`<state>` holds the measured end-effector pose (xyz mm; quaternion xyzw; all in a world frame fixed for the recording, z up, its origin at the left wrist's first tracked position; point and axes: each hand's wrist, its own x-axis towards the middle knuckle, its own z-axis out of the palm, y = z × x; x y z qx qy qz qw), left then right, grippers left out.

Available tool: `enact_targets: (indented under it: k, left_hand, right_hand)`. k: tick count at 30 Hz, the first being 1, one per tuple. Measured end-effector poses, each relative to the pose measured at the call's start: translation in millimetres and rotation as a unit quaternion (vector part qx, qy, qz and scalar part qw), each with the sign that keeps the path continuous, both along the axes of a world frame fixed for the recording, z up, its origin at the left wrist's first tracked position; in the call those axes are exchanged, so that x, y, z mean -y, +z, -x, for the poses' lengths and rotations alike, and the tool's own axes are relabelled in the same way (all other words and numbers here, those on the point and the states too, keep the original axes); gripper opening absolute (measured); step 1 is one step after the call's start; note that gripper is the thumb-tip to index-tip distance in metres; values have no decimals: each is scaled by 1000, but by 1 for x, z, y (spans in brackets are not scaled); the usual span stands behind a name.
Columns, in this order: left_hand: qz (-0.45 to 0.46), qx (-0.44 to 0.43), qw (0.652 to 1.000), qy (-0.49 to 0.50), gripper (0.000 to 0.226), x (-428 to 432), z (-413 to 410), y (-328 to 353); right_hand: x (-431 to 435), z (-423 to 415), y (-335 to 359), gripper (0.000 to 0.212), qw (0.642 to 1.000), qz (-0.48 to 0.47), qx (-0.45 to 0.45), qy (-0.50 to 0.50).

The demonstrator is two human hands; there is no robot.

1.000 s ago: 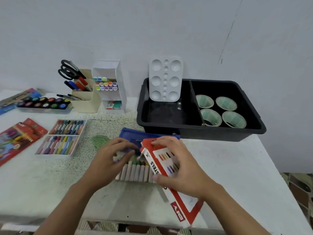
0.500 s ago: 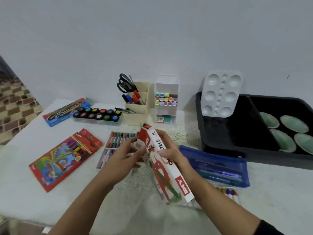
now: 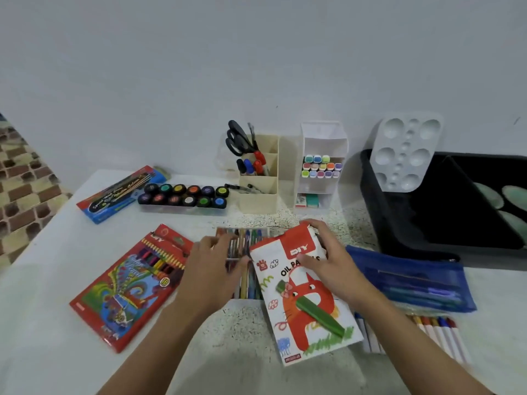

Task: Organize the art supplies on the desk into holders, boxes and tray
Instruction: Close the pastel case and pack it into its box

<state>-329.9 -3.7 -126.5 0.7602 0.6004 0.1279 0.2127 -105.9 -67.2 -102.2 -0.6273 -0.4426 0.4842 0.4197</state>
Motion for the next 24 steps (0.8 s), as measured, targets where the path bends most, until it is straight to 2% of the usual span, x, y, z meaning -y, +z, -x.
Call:
enact_targets:
  k: [4, 7, 15, 24]
  left_hand:
    - [-26, -120, 991, -49, 71, 2, -13, -16]
    - [-25, -144, 988, -48, 82, -3, -21, -21]
    - [28, -170, 985, -19, 98, -19, -37, -20]
    - [33, -209, 977, -26, 111, -26, -47, -17]
  right_hand:
    - [5, -4, -8, 36, 997, 11, 71, -6]
    - [6, -14, -10, 24, 994, 12, 109, -16]
    - [5, -31, -23, 42, 987, -59, 145, -36]
    - [15, -45, -33, 42, 974, -74, 213, -34]
